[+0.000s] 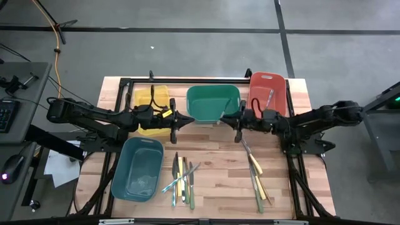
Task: Sort silverware by color (type)
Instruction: Put the blue patterned knife into the orange bin
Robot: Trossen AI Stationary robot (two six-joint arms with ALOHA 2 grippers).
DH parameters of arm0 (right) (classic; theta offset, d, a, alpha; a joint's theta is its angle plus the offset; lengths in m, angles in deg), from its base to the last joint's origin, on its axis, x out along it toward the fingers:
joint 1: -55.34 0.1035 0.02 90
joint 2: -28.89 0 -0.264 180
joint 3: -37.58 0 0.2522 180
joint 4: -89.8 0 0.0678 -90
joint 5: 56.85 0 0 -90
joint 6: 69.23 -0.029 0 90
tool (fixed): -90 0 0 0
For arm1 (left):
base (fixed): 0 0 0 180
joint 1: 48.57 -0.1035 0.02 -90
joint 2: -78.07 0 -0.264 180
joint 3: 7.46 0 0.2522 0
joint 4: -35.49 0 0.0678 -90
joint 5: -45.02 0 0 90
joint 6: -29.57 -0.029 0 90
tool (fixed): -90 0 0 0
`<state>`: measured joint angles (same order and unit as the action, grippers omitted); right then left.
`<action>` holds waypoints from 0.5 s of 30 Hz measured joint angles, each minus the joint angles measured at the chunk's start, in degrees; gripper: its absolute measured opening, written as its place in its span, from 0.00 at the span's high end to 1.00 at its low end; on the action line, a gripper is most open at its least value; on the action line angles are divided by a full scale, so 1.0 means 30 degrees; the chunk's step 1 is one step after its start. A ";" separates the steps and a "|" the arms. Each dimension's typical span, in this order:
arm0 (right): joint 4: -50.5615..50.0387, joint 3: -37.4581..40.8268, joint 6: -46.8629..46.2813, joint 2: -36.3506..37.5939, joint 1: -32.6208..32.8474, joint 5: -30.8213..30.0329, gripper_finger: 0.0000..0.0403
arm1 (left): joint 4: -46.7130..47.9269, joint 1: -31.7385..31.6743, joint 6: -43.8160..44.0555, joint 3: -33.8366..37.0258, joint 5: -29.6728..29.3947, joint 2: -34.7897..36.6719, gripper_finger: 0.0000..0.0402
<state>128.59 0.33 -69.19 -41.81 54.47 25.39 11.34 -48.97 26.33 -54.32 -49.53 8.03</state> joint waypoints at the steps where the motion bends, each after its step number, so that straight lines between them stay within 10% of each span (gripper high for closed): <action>1: -0.0013 -0.0024 -0.0031 -0.0115 -0.0221 0.0329 0.98 | 0.0165 0.0000 0.0000 0.0000 -0.0178 0.0000 0.99; 15: -0.0788 -0.0180 -0.0503 -0.0342 -0.1011 0.1597 0.98 | 0.0400 -0.0015 0.0025 0.0000 -0.0357 0.0000 0.99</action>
<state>126.22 -0.21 -70.70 -42.84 51.44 30.18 12.54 -49.02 26.40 -54.32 -50.61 8.03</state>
